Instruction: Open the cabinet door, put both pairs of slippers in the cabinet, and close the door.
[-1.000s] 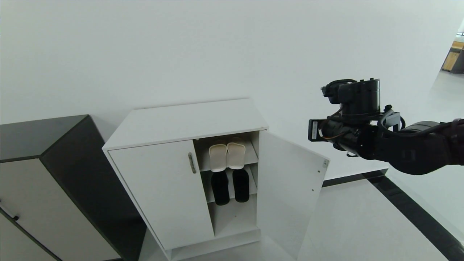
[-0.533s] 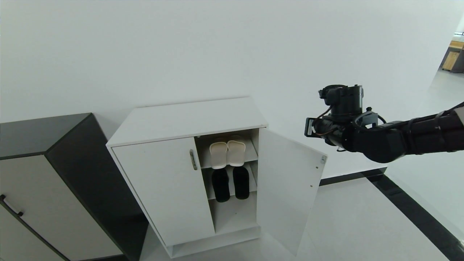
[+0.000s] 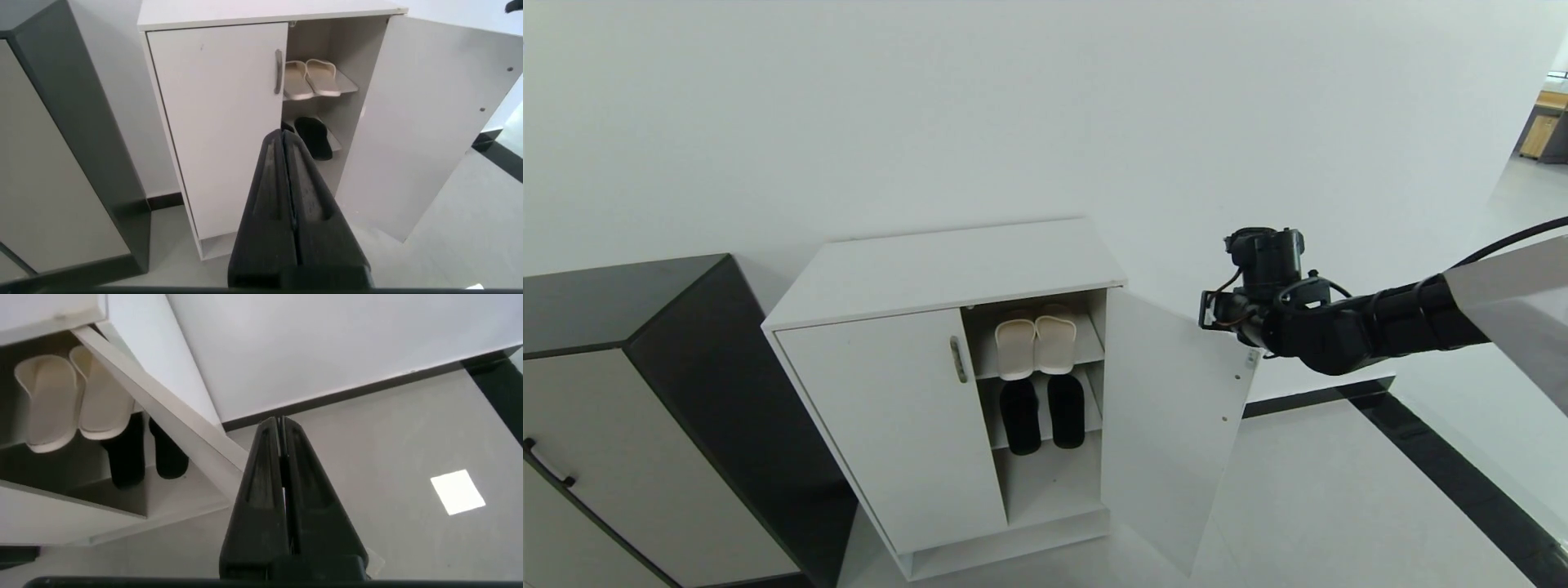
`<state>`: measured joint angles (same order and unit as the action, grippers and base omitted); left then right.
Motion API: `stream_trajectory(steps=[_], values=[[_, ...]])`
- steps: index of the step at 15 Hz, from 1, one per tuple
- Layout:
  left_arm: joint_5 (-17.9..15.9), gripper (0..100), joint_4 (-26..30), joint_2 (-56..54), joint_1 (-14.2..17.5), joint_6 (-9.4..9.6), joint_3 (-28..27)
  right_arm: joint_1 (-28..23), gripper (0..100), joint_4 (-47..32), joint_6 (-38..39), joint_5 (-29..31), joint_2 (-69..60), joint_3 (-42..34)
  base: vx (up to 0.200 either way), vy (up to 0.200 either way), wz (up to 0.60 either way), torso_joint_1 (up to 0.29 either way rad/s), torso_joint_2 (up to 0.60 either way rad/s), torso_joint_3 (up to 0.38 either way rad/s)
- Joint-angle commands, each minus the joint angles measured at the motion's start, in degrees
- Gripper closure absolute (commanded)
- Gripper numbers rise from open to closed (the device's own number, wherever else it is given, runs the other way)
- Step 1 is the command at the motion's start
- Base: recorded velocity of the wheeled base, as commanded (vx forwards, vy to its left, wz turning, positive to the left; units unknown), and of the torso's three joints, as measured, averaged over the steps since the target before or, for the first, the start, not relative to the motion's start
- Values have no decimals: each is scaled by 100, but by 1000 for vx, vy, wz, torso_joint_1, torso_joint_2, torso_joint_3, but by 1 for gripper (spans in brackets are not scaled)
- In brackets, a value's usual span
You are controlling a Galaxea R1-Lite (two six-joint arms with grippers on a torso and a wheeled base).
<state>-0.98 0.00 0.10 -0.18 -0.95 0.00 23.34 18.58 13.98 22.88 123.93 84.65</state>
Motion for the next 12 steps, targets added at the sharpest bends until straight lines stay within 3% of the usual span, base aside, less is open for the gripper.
stream_trajectory(steps=[1,12], values=[[1,100,0,-1,1,-2,0,-5,100,23,-1,6,167,25,0,0,0,0,0,0],[1,100,0,-1,1,-2,0,-23,100,-197,-27,50,193,-72,0,0,0,0,0,0]])
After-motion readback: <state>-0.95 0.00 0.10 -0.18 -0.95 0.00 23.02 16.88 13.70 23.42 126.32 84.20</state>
